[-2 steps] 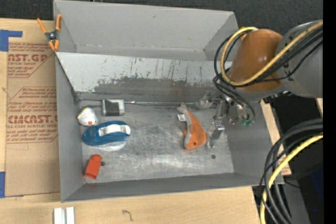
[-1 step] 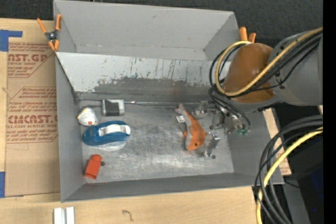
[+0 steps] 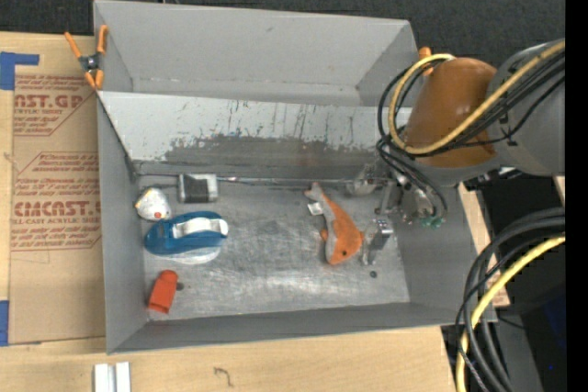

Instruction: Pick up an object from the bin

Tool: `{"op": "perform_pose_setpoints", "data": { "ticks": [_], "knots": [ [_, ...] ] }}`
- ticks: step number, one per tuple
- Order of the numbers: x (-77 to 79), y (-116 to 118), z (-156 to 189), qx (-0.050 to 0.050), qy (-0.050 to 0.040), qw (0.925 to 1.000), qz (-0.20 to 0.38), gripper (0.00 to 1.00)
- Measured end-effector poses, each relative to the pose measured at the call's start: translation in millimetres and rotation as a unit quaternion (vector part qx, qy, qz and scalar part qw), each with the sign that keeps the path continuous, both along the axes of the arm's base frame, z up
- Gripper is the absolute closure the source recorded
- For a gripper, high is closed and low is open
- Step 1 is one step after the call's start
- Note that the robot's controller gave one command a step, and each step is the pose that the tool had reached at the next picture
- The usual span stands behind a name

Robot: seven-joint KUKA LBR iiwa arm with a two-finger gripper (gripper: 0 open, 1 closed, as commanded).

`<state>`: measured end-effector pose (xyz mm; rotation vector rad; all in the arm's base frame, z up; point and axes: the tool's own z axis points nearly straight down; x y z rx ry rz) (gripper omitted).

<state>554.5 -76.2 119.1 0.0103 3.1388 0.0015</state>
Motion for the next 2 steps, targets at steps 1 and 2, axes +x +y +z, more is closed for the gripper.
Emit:
{"op": "perform_pose_setpoints", "data": {
  "ticks": [1,2],
  "knots": [
    [3.3,0.4,-39.2,-0.001,0.0,0.9985,0.055,0.0],
    [-5.3,5.2,-46.4,-0.001,-0.0045,0.9999,0.011,1.0]
  ]
}}
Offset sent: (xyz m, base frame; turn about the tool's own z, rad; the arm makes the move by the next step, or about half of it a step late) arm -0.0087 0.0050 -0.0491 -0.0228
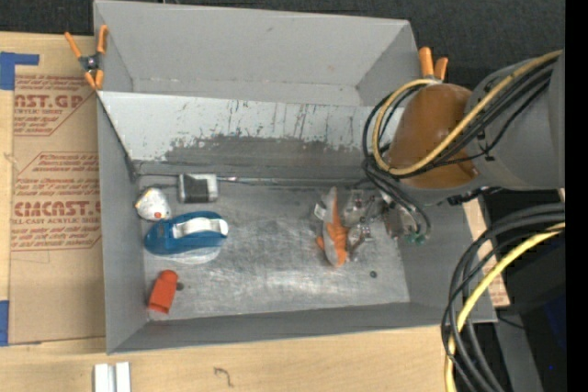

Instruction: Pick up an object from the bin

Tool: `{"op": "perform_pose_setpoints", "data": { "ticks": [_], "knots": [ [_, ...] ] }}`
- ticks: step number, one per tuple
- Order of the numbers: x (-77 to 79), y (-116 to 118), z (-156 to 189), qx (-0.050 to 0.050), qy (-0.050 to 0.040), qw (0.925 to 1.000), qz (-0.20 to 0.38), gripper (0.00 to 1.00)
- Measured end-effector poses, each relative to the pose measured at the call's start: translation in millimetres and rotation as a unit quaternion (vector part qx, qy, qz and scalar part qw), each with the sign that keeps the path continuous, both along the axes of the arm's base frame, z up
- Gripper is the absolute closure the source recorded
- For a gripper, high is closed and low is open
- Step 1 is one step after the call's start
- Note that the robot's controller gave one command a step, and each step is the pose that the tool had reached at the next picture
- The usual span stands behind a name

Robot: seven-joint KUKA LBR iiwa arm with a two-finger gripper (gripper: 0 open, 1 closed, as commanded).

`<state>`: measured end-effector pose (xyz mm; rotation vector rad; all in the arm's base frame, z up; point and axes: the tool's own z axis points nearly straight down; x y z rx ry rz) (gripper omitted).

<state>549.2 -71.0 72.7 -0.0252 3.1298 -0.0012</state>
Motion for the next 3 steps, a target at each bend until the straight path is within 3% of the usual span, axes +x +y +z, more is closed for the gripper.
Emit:
{"op": "perform_pose_setpoints", "data": {
  "ticks": [3],
  "knots": [
    [-2.7,1,11,0.001,0.0068,1.0,0.0,1.0]
  ]
}}
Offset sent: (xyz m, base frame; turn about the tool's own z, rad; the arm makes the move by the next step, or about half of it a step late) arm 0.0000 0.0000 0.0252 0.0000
